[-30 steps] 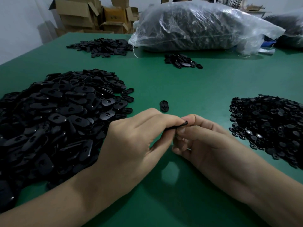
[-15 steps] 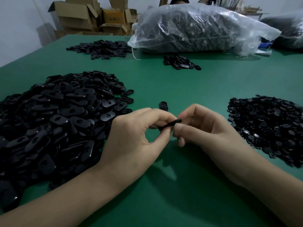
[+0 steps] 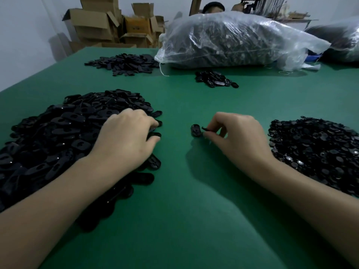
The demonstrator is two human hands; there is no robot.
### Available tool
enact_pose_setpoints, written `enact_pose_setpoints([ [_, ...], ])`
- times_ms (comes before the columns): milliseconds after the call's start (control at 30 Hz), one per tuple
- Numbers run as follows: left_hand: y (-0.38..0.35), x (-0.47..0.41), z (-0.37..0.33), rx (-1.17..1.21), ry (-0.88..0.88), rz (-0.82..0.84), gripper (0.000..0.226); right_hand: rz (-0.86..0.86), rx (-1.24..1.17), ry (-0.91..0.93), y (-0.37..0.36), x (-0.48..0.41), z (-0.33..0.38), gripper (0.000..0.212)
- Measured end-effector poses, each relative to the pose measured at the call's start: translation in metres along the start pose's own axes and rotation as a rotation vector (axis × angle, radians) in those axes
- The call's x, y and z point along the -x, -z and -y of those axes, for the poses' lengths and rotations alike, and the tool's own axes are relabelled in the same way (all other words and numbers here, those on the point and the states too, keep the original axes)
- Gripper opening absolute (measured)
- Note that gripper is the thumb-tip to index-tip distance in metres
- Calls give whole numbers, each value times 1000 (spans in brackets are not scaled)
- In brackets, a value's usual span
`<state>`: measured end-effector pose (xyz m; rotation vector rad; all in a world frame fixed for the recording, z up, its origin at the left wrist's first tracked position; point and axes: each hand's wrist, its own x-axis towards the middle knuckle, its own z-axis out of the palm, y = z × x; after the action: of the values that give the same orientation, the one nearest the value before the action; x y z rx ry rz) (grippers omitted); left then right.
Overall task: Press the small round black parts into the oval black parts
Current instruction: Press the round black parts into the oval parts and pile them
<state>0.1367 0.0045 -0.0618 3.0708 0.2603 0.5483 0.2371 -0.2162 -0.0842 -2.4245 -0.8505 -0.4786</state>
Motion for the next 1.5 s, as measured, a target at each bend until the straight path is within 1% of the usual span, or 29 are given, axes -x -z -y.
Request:
enact_pose_setpoints([
  [67,-5,-1,4,-64,12,24,42,6,87,31,-7,-5,-3,8],
  [133,-9,-1,7,-98,13,26,42,12,99,42,-11,-7,-3,5],
  [300,-13,-2,10,-110,-12,-3,35,37,96,54,-7,-1,-1,11],
  [467,-13,-2,12,-17,-17,-59,18,39,100,54,6,13,-5,6],
  [567,-14,-2,12,20,-12,-81,16,24,118,41,14,18,-8,5],
  [667,-15,-2,13,75,0,-103,10,43,166,21,23,16,-14,5],
  [733,-14,-1,13,135,23,-113,12,26,217,-24,29,14,-22,6],
  [800,-14,0,13,167,39,-114,19,7,312,-114,36,12,-33,9],
  [900,-14,0,12,171,48,-110,26,53,498,-256,44,11,-47,26],
  [967,-14,1,12,171,52,-118,28,89,578,-318,47,12,-53,33],
  [1067,-13,2,12,168,45,-145,31,125,627,-363,48,12,-56,36],
  [1167,-8,1,8,212,45,-156,26,140,608,-372,49,12,-58,35],
  [1200,-5,1,5,278,53,-140,23,147,592,-372,49,12,-58,34],
  [1233,-1,1,-1,403,71,-107,20,153,570,-371,50,12,-58,32],
  [1267,3,1,-8,586,98,-54,18,157,544,-366,51,12,-58,30],
  [1333,9,7,-28,1019,146,108,16,162,503,-343,51,12,-57,23],
  [1367,10,12,-38,1179,160,186,16,166,488,-330,51,12,-57,20],
  [1433,6,22,-55,1357,165,287,16,165,455,-311,51,11,-56,20],
  [1500,0,31,-65,1456,168,357,15,143,419,-303,52,11,-57,25],
])
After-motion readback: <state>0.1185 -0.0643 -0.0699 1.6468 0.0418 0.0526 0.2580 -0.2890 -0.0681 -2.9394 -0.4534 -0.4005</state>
